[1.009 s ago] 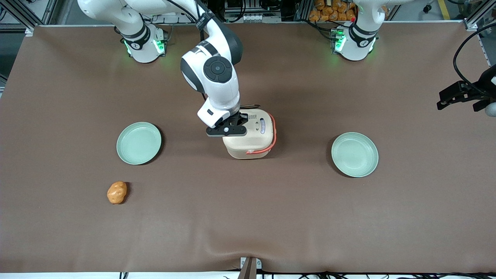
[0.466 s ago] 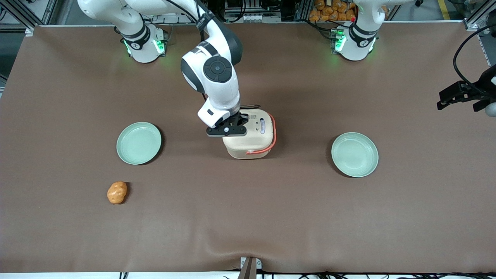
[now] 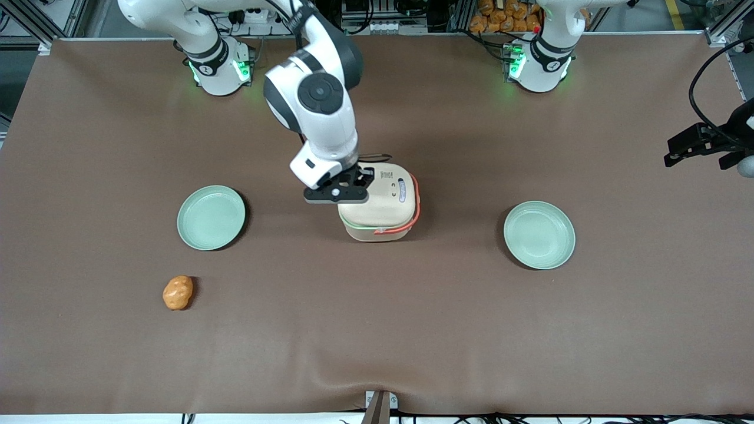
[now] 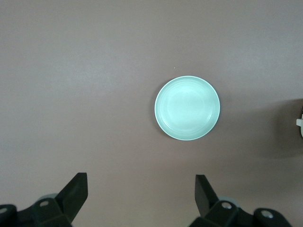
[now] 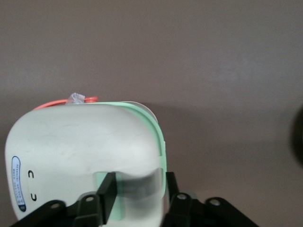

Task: Press rice cooker button with right arm
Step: 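Lift the right gripper away as the cooker lid springs open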

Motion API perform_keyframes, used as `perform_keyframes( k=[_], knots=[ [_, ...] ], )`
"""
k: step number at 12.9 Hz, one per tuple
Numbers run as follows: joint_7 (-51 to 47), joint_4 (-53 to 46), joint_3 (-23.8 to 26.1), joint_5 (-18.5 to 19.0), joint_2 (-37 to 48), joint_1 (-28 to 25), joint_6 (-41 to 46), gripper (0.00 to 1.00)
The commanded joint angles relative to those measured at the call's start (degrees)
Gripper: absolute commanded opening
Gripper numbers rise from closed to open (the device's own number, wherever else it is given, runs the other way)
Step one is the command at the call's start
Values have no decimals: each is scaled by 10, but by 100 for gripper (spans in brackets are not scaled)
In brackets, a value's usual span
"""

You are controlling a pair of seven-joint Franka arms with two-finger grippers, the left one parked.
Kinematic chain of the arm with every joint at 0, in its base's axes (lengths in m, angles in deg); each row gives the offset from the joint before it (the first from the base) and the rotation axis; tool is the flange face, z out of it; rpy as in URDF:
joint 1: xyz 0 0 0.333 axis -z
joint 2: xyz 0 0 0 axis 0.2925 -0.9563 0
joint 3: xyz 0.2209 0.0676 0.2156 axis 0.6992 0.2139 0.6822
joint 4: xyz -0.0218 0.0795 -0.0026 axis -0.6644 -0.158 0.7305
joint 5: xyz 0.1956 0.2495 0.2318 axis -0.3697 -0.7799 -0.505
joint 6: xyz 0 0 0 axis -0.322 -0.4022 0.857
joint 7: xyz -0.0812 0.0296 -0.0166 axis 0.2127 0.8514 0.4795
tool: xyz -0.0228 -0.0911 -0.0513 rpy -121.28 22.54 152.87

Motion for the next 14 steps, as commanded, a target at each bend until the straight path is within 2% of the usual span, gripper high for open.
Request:
perform_keyframes(
  k=[1,3,5,6,9,14],
  knots=[
    [0,-27,4,-1,59,21,84,100],
    [0,-45,-4,4,94,34,144,100],
    [17,-47,-10,4,141,71,181,100],
    [56,-47,-11,4,159,96,199,100],
    [269,-43,-12,6,203,196,241,100],
    [424,-41,-15,8,219,339,273,100]
  ],
)
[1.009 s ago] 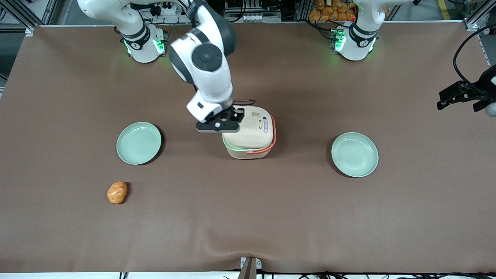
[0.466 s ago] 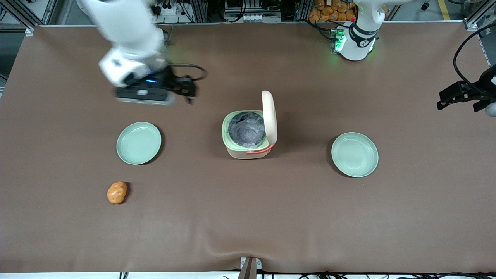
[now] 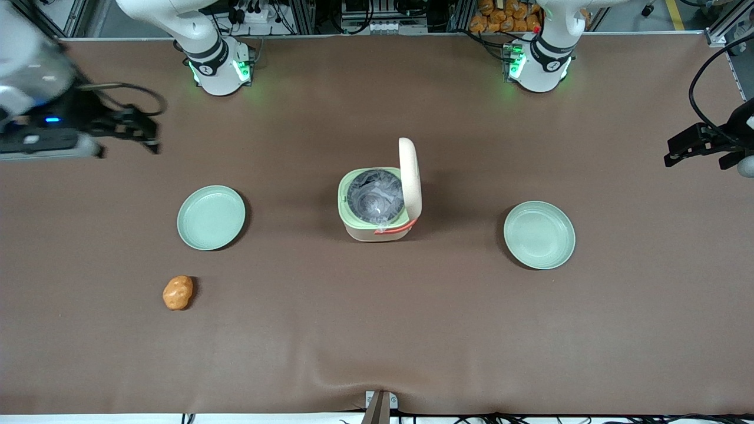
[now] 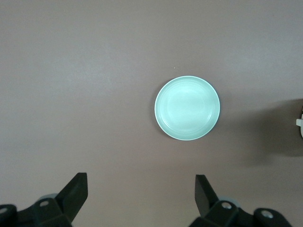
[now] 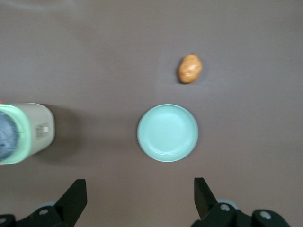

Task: Press rice cooker button with right arm

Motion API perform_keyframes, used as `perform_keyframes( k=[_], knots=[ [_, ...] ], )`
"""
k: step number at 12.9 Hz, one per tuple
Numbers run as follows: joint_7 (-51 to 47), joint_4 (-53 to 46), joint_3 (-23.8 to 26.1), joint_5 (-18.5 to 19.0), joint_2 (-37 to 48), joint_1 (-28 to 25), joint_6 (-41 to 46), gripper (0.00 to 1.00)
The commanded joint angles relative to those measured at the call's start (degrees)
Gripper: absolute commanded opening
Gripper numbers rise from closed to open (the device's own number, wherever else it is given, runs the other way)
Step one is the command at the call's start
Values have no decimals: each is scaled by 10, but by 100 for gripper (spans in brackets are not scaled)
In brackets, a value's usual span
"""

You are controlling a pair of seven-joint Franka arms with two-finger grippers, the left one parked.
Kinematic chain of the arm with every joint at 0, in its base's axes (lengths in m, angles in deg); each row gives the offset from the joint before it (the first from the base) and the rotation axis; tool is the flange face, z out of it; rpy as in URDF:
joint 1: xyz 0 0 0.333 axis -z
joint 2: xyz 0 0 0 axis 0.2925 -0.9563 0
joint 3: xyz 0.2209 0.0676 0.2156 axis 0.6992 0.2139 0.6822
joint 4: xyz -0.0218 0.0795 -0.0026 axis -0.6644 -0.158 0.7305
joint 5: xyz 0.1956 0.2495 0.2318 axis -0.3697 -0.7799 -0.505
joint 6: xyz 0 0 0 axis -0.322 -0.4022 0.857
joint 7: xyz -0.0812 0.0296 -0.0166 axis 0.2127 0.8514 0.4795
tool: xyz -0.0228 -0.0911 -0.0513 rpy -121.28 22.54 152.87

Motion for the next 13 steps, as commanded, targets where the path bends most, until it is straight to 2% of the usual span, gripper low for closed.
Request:
perform_keyframes(
  k=[1,4,7,11,13],
  knots=[
    [70,13,11,5,10,62,1,100],
    [103,41,11,5,30,102,-2,100],
    [103,81,11,23,52,104,-13,100],
    [105,183,12,23,107,104,-83,100],
    [105,194,12,24,114,104,-90,100]
  ],
)
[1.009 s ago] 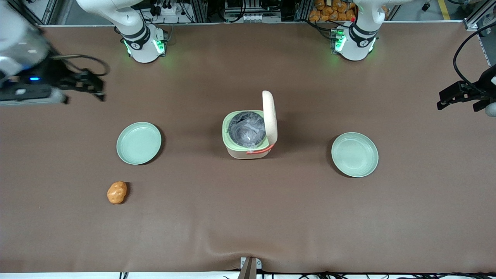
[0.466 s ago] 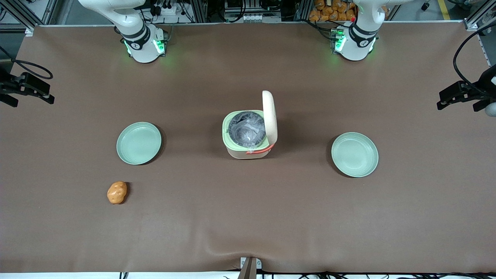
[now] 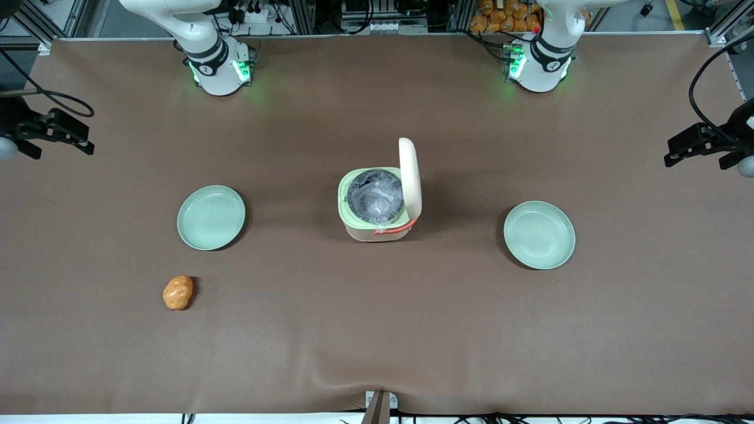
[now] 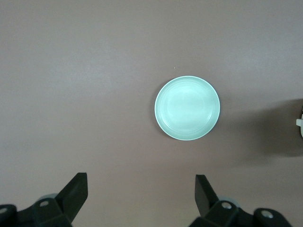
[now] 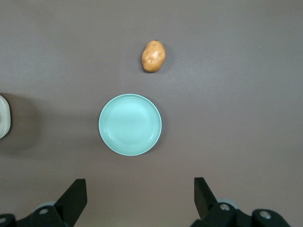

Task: Press rice cooker button with right arm

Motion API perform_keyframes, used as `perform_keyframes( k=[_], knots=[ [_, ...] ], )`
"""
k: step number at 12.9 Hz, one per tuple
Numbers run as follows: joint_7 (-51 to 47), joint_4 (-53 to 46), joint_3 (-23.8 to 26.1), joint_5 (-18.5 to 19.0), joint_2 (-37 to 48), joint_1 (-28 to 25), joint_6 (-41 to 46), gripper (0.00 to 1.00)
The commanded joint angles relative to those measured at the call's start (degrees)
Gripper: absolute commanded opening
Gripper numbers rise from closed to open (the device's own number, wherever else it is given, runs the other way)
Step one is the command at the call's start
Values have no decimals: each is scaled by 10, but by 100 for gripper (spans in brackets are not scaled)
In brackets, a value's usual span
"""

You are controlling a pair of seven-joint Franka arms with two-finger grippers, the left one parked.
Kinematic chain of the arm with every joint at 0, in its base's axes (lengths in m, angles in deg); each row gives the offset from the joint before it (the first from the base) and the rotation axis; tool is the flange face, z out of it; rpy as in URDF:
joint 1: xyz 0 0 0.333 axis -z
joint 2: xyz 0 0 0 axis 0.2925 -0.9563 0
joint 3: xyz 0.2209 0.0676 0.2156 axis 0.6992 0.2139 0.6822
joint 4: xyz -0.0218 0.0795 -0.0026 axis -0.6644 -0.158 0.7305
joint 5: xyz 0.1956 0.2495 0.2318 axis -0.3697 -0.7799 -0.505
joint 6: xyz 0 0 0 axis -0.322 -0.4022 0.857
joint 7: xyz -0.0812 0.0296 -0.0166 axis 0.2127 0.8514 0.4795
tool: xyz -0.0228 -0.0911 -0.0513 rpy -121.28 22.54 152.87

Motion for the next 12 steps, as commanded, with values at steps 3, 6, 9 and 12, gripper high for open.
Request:
perform_keyframes(
  k=[3,6,9,12],
  knots=[
    [5,40,10,12,40,7,-18,100],
    [5,29,11,12,38,6,-12,100],
    [4,15,11,12,34,6,-12,100],
    [2,14,10,10,32,7,-12,100]
  ],
)
